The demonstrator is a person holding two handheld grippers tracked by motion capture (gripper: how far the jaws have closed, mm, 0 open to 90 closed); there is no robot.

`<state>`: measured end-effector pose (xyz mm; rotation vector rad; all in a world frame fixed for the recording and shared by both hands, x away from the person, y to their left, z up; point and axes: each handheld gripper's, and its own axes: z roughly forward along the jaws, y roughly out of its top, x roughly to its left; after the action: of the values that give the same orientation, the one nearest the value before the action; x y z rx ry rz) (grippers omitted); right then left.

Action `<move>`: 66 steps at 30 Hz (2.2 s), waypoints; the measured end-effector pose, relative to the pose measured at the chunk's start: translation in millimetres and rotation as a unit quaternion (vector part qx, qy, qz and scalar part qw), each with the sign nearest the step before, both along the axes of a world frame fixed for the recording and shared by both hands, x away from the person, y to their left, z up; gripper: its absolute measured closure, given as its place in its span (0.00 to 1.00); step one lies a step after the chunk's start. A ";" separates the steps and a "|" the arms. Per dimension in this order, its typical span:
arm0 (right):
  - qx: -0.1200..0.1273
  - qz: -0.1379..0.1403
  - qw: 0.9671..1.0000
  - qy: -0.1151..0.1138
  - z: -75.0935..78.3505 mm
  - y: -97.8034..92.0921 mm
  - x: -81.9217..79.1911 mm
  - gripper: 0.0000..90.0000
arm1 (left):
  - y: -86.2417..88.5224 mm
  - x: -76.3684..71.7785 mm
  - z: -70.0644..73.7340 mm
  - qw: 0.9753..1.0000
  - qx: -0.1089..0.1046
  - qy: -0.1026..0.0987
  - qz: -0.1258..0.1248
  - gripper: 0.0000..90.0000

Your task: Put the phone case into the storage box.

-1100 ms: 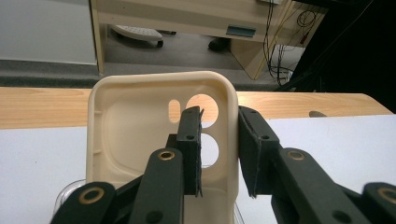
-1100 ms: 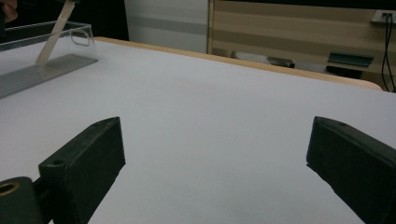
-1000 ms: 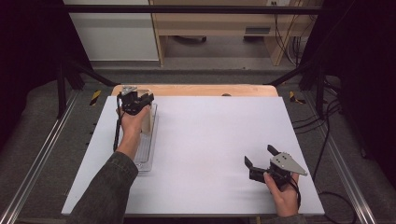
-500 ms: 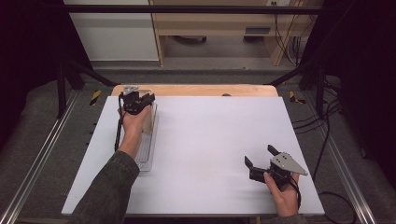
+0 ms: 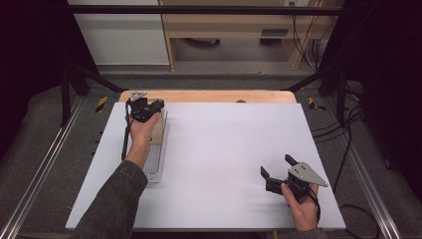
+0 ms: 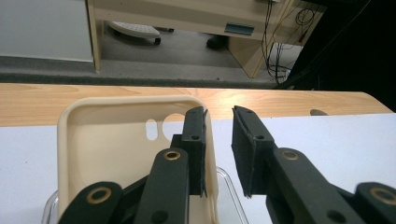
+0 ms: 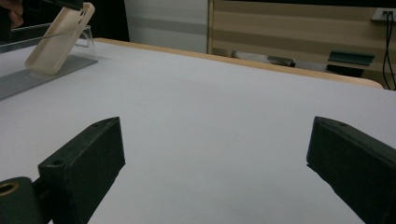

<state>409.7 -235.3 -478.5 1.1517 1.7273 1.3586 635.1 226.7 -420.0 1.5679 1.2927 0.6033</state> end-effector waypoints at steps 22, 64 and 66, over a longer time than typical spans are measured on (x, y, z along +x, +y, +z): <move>-0.005 0.004 1.000 -0.006 1.2 9.0 -2.0 0.04 | -6.3 -24.0 23.1 0.995 0.082 -0.040 -0.046 0.48; -0.007 0.004 1.000 -0.004 0.6 11.1 -1.8 0.04 | -22.6 -49.5 28.6 0.960 0.252 -0.108 -0.060 0.14; -0.008 0.004 1.000 -0.004 0.7 11.7 -1.6 0.04 | -23.4 -50.9 28.9 0.958 0.257 -0.110 -0.058 0.12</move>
<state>408.1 -223.6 -477.9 1.1286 1.7359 1.3502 584.2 203.3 -391.1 1.9128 0.9076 1.0663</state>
